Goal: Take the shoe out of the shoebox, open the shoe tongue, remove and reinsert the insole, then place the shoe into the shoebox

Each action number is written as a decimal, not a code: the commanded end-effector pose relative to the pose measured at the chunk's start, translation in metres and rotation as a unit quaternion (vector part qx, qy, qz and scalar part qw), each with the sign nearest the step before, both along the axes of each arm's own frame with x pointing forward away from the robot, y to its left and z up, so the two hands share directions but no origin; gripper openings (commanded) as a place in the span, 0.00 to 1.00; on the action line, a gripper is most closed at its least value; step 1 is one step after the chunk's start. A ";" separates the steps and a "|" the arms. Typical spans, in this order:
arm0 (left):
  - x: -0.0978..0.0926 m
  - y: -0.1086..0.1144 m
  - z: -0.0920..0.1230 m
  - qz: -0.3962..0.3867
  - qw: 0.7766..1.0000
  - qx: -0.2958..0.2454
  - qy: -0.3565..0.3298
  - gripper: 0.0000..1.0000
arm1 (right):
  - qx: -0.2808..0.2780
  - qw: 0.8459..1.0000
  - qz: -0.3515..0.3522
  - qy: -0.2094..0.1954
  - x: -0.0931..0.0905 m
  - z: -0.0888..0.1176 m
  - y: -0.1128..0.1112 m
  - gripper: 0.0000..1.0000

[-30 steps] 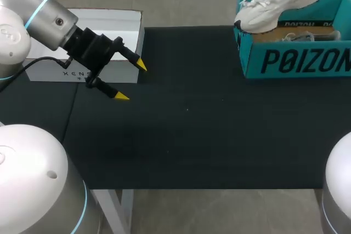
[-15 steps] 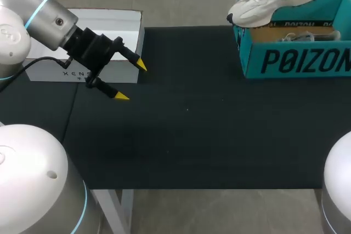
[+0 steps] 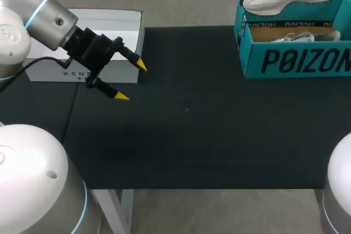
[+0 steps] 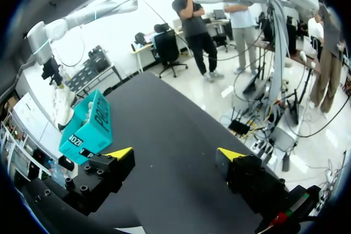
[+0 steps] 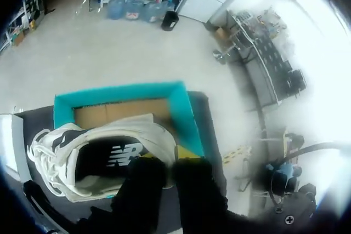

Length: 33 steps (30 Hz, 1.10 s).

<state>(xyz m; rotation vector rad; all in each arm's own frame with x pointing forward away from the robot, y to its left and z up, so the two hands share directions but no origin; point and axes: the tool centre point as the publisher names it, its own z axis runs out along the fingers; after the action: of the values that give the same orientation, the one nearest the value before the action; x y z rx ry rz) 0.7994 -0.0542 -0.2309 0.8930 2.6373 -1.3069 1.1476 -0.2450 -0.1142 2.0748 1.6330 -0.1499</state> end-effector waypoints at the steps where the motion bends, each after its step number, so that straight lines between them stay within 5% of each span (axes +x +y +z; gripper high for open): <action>1: 0.000 0.000 0.000 0.000 1.000 0.002 0.000 1.00 | 0.013 0.997 -0.071 -0.011 0.001 -0.015 -0.016 0.00; 15: 0.000 0.000 0.000 0.000 1.000 0.002 0.000 1.00 | 0.053 0.995 -0.085 -0.017 0.007 -0.070 -0.049 0.00; 33: 0.000 0.000 0.000 0.000 1.000 0.002 0.000 1.00 | 0.053 0.996 -0.070 -0.028 0.062 -0.111 -0.073 0.00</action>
<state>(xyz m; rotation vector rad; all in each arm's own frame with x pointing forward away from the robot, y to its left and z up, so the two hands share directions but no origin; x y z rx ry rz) 0.7994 -0.0542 -0.2309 0.8930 2.6373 -1.3069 1.1901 -0.3159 -0.2220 2.2323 1.4852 -0.0221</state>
